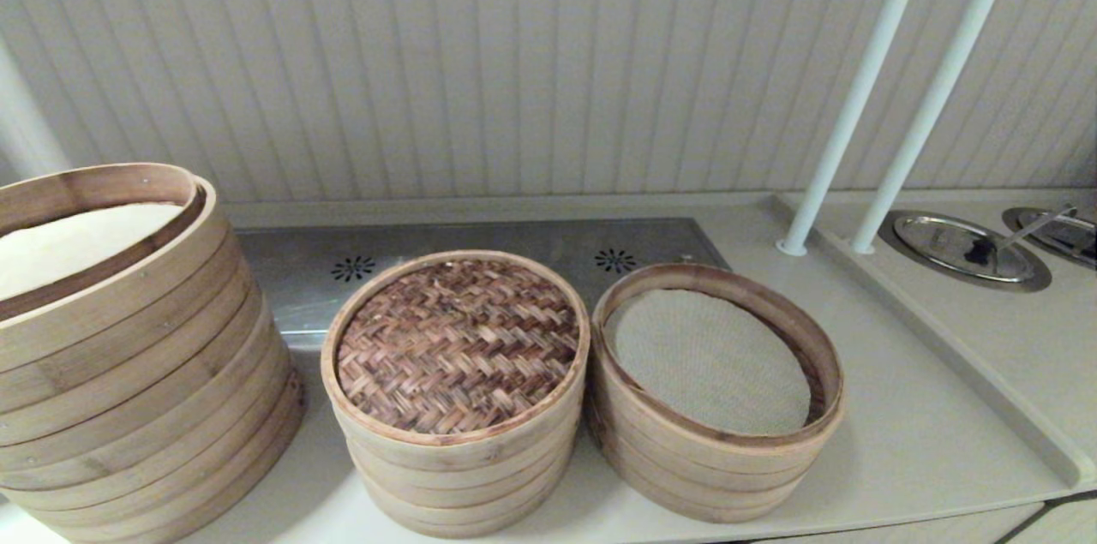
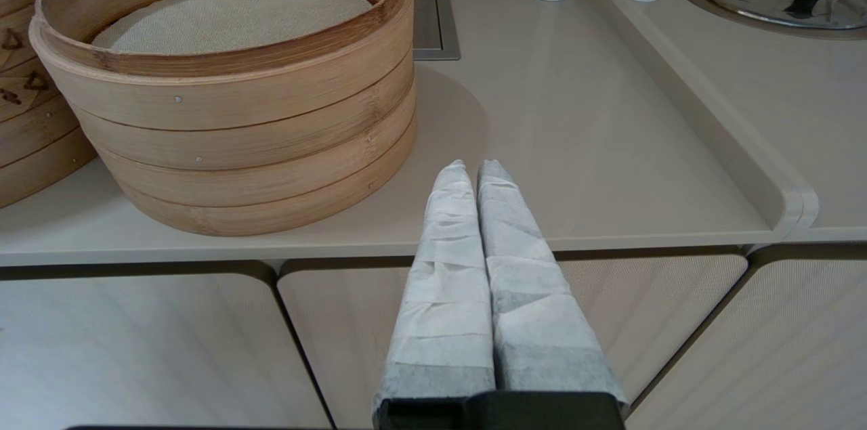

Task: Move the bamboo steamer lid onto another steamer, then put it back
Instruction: Pick up the steamer

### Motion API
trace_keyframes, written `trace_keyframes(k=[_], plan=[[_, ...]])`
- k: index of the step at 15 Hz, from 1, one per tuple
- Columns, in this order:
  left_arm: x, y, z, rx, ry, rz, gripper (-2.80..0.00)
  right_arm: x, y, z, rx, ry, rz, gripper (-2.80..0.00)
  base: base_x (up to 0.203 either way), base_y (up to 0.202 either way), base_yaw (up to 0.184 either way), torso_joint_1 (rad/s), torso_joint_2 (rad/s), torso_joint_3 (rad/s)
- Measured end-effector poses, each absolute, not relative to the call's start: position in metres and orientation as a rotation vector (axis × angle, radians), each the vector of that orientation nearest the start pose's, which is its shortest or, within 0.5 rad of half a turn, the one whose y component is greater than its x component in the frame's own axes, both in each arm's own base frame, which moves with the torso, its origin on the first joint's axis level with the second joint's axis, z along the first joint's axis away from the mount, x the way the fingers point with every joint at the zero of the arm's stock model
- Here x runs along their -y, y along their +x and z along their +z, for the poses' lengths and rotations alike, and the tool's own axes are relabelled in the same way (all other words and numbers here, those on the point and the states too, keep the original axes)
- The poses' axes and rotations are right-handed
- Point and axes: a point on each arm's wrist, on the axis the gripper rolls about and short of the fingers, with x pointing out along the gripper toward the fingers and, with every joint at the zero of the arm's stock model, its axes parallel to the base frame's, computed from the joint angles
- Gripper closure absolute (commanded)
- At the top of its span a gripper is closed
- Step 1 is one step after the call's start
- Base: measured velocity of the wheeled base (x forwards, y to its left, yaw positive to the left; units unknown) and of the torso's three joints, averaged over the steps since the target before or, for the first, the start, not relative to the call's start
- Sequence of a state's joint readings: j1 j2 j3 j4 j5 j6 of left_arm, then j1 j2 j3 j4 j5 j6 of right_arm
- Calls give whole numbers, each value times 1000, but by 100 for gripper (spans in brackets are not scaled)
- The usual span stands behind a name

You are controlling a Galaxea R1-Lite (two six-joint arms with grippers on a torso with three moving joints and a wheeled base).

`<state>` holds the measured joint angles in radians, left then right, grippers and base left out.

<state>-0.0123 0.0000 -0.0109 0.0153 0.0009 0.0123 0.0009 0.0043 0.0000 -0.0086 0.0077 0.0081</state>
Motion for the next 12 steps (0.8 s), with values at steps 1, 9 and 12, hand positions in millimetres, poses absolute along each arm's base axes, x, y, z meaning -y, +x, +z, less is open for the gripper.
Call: trace_keyframes(k=[1,9,12], plan=[[0,-24,77,-4,12,-11,0,0,-22,77,4,8,9,0,0,0,0,0,0,0],[0,-24,77,-4,12,-11,0,0,-28,83,-53,-4,22,0,0,0,0,0,0,0],[0,-24,77,-4,12,-11,0,-1,-34,114,-37,-4,44,0,0,0,0,0,0,0]])
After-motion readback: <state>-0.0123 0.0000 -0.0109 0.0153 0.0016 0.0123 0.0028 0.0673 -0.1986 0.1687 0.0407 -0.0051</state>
